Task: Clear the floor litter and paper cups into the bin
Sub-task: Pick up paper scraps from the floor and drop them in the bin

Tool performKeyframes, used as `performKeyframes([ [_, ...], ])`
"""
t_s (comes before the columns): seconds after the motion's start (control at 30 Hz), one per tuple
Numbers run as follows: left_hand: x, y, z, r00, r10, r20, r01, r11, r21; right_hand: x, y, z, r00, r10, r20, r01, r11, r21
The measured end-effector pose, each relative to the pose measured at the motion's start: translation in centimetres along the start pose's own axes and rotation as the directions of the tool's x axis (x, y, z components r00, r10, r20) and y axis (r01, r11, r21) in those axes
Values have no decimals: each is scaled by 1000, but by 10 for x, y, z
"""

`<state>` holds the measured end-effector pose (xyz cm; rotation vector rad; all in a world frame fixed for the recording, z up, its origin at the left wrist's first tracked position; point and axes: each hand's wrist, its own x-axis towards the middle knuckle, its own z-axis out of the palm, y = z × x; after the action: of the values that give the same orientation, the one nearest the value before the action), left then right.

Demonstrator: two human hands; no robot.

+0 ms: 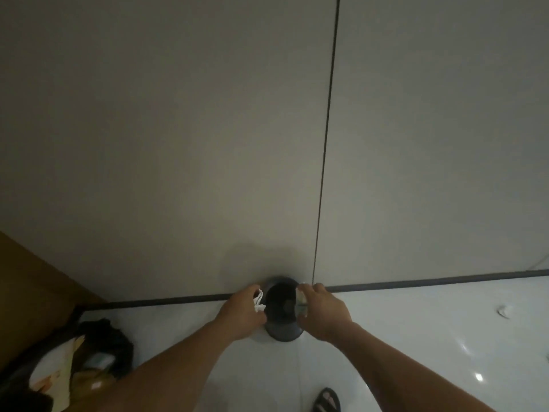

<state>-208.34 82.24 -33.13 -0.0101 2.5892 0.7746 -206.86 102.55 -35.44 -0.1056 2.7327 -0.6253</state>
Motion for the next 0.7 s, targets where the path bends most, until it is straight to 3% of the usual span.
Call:
performKeyframes([
  [0.33,132,26,-8,991,-5,137,-2,999,52,107,38,0,992,107,59,-114,986,125],
  [0.7,338,-60,73,887,-89,453,16,987,161,257,74,142,891,390,231,-449,829,333],
])
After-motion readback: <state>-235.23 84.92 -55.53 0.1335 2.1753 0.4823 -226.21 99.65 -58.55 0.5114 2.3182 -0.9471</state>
